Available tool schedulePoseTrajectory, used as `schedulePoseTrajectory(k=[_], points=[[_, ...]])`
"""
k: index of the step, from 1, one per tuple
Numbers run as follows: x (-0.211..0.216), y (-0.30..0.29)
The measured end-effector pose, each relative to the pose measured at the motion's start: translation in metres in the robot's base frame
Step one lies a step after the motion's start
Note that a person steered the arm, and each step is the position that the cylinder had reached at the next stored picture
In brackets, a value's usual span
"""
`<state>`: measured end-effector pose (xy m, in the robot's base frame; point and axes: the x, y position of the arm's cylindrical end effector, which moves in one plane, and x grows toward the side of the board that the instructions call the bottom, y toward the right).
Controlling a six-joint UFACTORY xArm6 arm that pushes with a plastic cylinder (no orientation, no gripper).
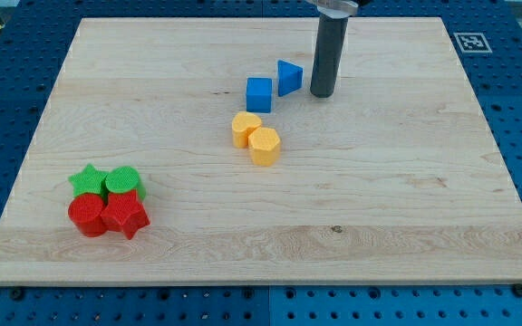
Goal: Slide the blue triangle up a bit and left
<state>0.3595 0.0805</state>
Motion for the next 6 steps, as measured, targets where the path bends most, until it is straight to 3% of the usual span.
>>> schedulePoseTrajectory(k=[2, 6], points=[[-0.001, -0.033], [-0.055, -0.047]])
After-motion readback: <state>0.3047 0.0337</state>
